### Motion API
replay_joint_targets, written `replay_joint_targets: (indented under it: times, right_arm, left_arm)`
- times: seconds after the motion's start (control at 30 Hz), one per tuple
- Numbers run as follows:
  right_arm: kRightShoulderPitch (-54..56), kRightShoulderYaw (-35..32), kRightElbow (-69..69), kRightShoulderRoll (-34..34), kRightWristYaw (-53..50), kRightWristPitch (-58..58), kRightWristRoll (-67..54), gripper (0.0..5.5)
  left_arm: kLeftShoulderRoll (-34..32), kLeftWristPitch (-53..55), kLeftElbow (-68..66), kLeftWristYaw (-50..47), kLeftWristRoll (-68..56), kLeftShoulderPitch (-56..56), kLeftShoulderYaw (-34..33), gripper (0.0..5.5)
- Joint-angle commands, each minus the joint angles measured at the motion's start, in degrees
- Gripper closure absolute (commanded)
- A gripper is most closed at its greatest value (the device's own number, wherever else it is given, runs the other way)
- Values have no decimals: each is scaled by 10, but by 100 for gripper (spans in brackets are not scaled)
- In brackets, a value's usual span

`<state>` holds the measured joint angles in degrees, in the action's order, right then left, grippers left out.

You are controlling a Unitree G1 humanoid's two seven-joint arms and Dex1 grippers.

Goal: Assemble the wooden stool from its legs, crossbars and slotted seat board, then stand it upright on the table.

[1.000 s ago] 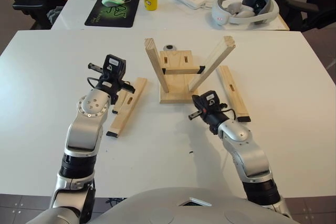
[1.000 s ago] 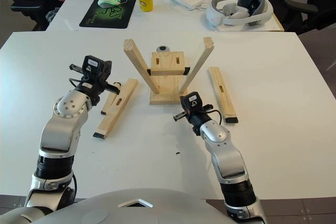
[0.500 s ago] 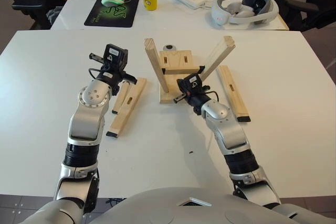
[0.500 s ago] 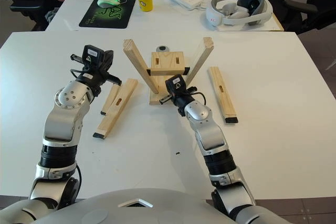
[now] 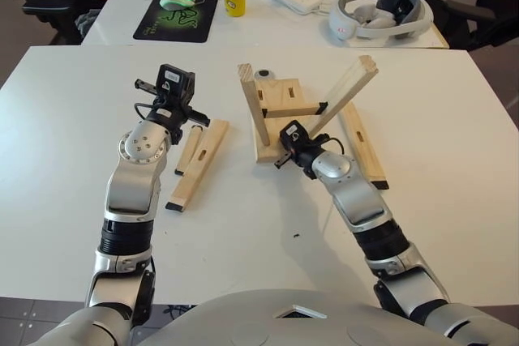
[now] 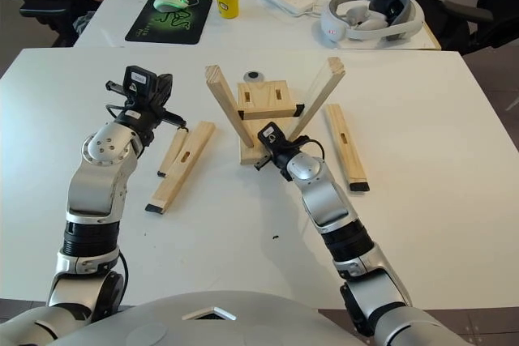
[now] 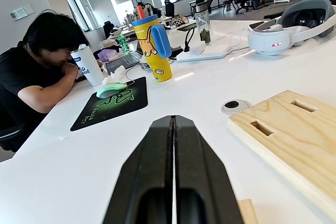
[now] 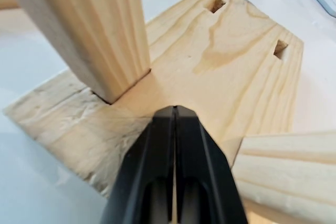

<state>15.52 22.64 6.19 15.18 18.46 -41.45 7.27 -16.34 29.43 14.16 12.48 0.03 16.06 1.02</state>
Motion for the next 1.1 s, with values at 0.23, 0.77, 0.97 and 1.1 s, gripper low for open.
replay_joint_targets:
  times: [0.23, 0.77, 0.97, 1.1]
  right_arm:
    - [-116, 11, 58, 26, 78, -142, -82, 550]
    - [-112, -67, 90, 8, 27, -176, -134, 550]
    - [-57, 3, 60, 161, 97, -112, -83, 550]
    - [11, 63, -15, 231, 127, 26, 4, 550]
  left_arm:
    - [3, 4, 18, -7, 0, -18, -6, 548]
    - [-18, -9, -13, 23, -6, 3, -12, 548]
    - [-10, -7, 1, 12, -4, -12, -12, 548]
    - [-5, -8, -3, 12, -3, -7, -6, 548]
